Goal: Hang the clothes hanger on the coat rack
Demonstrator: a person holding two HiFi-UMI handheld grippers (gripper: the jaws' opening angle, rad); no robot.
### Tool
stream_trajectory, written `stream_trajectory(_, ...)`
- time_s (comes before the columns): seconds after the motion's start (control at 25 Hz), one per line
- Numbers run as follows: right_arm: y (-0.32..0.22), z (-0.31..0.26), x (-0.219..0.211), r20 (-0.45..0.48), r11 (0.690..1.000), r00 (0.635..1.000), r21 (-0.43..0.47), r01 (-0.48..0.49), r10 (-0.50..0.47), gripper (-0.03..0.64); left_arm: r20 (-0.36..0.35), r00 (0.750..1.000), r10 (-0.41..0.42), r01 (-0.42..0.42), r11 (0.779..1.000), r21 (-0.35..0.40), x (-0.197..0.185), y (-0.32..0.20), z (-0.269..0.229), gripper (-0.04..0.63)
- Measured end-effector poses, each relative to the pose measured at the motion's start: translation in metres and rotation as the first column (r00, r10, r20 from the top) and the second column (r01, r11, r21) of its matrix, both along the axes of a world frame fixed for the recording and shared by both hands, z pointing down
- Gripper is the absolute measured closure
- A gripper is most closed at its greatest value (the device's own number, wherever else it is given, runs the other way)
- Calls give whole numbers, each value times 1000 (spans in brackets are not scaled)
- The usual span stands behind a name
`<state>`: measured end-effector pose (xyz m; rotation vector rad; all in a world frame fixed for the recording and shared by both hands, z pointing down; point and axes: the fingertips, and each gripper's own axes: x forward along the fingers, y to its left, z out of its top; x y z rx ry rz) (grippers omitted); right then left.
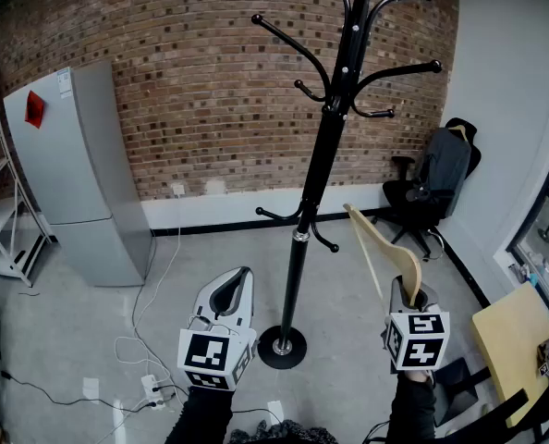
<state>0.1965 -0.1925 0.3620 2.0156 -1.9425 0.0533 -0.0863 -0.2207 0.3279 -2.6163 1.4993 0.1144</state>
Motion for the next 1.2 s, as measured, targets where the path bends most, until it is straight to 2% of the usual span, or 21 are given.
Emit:
stream_trajectory(0.4,-39,-15,1,-24,1000,1000,6,17,-17,593,5,1000,3,-3,1000,-4,7,-34,-2,586)
stream_trajectory(1.0,-161,-58,12,-47,990,993,79,113,-110,592,17,997,-76,75,997,35,15,-113,-17,586)
stream_trajectory(1.2,-197,-71,17,-56,988,990,83,131,-127,592,18,996,-91,91,996,18,19,-133,-11,586)
